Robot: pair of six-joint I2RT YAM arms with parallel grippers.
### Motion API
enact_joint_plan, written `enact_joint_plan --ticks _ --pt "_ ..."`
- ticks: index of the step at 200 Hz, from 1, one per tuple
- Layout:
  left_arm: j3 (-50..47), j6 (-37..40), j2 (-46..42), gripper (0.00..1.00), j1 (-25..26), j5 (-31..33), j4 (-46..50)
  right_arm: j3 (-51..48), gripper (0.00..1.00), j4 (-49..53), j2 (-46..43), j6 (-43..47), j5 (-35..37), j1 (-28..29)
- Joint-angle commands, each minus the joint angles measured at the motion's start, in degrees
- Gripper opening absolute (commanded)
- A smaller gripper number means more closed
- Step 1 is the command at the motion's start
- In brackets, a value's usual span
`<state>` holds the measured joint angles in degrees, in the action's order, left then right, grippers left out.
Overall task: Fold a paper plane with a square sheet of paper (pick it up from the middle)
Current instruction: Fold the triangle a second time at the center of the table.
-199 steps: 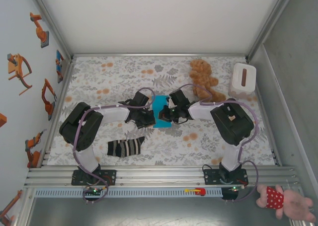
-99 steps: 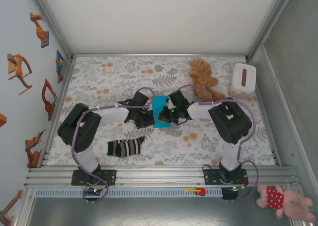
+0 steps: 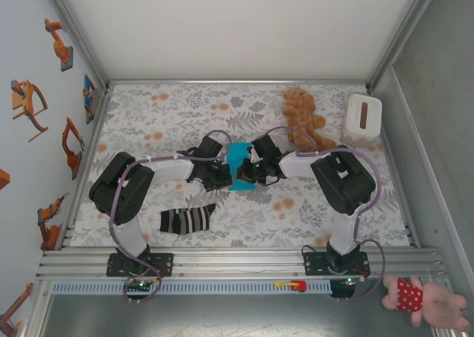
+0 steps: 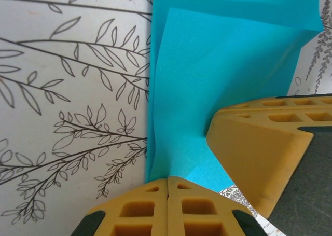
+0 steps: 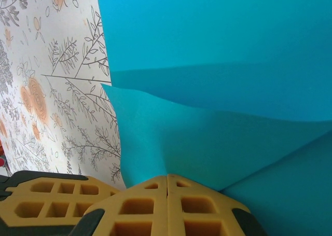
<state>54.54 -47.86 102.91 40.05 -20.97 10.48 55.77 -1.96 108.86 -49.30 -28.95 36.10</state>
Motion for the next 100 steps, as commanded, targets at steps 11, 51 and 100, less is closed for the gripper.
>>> enact_joint_plan --ticks 11,51,100 --pt "0.44 -0.84 1.52 0.03 -0.04 1.23 3.83 0.48 0.00 0.43 -0.40 0.49 1.55 -0.02" --pt "-0.91 -0.66 0.78 0.00 -0.04 2.57 5.08 1.20 0.00 -0.50 -2.59 2.98 -0.82 0.17" --pt "-0.33 -0.56 0.98 0.00 -0.02 2.52 5.08 1.20 0.00 -1.12 -0.49 2.37 -1.31 1.70"
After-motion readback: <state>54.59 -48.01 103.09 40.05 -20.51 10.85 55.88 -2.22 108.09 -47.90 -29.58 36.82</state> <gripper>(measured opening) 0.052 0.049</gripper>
